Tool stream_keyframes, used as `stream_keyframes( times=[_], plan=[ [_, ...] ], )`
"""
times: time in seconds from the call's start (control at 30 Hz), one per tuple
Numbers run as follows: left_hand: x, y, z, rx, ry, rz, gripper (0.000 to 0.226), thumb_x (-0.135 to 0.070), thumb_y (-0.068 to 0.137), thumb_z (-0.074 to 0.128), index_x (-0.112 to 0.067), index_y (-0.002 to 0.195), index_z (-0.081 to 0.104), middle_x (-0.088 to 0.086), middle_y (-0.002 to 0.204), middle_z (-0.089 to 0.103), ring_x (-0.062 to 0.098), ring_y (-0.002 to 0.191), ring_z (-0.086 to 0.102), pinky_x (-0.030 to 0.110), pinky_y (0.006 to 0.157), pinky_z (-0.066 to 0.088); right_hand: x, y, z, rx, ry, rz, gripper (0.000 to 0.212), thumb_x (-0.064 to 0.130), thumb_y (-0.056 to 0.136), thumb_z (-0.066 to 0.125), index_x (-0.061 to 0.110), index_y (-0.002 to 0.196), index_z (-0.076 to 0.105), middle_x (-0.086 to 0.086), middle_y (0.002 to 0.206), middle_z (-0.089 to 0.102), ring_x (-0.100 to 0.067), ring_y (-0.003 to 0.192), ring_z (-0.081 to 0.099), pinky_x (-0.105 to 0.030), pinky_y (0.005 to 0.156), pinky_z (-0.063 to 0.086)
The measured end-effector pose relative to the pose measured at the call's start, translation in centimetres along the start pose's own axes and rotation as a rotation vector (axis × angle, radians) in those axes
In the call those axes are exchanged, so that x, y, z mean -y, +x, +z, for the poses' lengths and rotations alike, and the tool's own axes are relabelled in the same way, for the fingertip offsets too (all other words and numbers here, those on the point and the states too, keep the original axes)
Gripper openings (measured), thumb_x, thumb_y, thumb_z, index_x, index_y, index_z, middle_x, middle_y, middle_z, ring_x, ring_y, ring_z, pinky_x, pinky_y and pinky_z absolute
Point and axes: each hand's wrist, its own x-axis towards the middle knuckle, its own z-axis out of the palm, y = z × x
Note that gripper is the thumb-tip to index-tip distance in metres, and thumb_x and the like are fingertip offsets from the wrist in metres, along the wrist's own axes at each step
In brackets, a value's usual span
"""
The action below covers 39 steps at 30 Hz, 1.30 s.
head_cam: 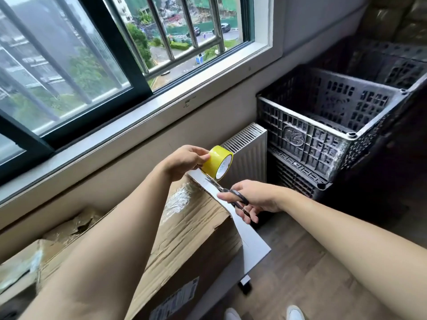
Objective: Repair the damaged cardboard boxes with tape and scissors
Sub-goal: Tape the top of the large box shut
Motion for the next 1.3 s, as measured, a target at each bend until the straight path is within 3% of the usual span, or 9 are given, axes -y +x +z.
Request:
stream_keyframes(
  times=[0.17,0.33,0.57,0.9,1.0,1.1,1.2,1.3],
  plan=[
    [0.4,0.2,-0.2,0.010,0.003,-0.002,0.019,-0.013,0.097,0.060,-0.005,0.109,0.073,-0.001,0.076,0.060,0.004,0.060,0.048,0.018,0.056,0.033,0.1,1.4,0.5,-0.023,0.008,-0.011,0.047,0.059,0.087,0.067,0.015,0.096,0.054,-0.008,0.063,0.053,-0.024,0.053,0.055,-0.027,0.041,0.040],
    [0.4,0.4,-0.4,0.008,-0.003,0.007,0.017,-0.011,0.096,0.061,-0.005,0.106,0.074,-0.004,0.071,0.065,0.002,0.056,0.053,0.016,0.056,0.036,-0.5,2.1,0.3,-0.068,0.049,-0.006,0.027,0.039,0.095,0.066,0.014,0.090,0.057,-0.004,0.060,0.050,-0.021,0.050,0.047,-0.024,0.037,0.029],
    [0.0,0.7,-0.5,0.030,-0.016,0.039,0.015,-0.008,0.095,0.062,-0.003,0.103,0.074,-0.002,0.071,0.066,0.004,0.058,0.055,0.013,0.060,0.045,-0.5,2.2,-0.3,-0.106,-0.032,-0.058,0.045,0.054,0.084,0.074,0.014,0.084,0.054,-0.005,0.056,0.050,-0.018,0.039,0.045,-0.022,0.036,0.023],
    [0.2,0.5,0.1,0.012,-0.127,0.055,0.017,-0.007,0.098,0.056,-0.001,0.105,0.070,-0.008,0.063,0.064,0.000,0.054,0.054,0.011,0.050,0.037,-0.9,2.8,-0.4,-0.066,-0.003,-0.016,0.030,0.042,0.092,0.071,0.014,0.085,0.062,-0.002,0.051,0.054,-0.012,0.034,0.043,-0.017,0.035,0.019],
    [-0.1,1.0,0.2,-0.025,-0.242,0.077,0.015,-0.008,0.099,0.055,-0.004,0.103,0.069,-0.005,0.064,0.065,0.003,0.055,0.055,0.014,0.049,0.035,-1.0,3.4,-0.2,-0.077,0.089,0.006,0.032,0.040,0.092,0.071,0.010,0.092,0.059,-0.007,0.057,0.060,-0.011,0.037,0.050,-0.018,0.031,0.024],
    [-0.1,1.1,0.3,-0.051,-0.214,0.057,0.013,-0.011,0.099,0.057,-0.008,0.099,0.070,-0.005,0.065,0.065,0.005,0.057,0.053,0.014,0.050,0.035,-1.5,3.8,-0.8,-0.098,0.157,0.112,0.036,0.036,0.092,0.070,0.005,0.101,0.055,-0.013,0.071,0.070,-0.014,0.049,0.061,-0.019,0.036,0.038],
    [0.5,1.1,0.2,-0.085,-0.230,0.052,0.014,-0.011,0.100,0.056,-0.008,0.101,0.069,0.000,0.073,0.062,0.008,0.062,0.052,0.017,0.055,0.036,-2.2,3.7,-1.6,-0.120,0.180,0.171,0.026,0.025,0.097,0.066,0.002,0.103,0.054,-0.021,0.087,0.074,-0.018,0.056,0.065,-0.020,0.044,0.048],
    [0.4,0.5,-0.3,-0.166,-0.265,0.072,0.014,-0.010,0.100,0.054,-0.007,0.104,0.067,0.005,0.081,0.062,0.012,0.067,0.053,0.020,0.059,0.039,-1.7,3.6,-1.7,-0.230,0.185,0.097,0.014,0.017,0.099,0.063,0.005,0.099,0.057,-0.022,0.091,0.073,-0.019,0.054,0.064,-0.024,0.043,0.048]
  ],
)
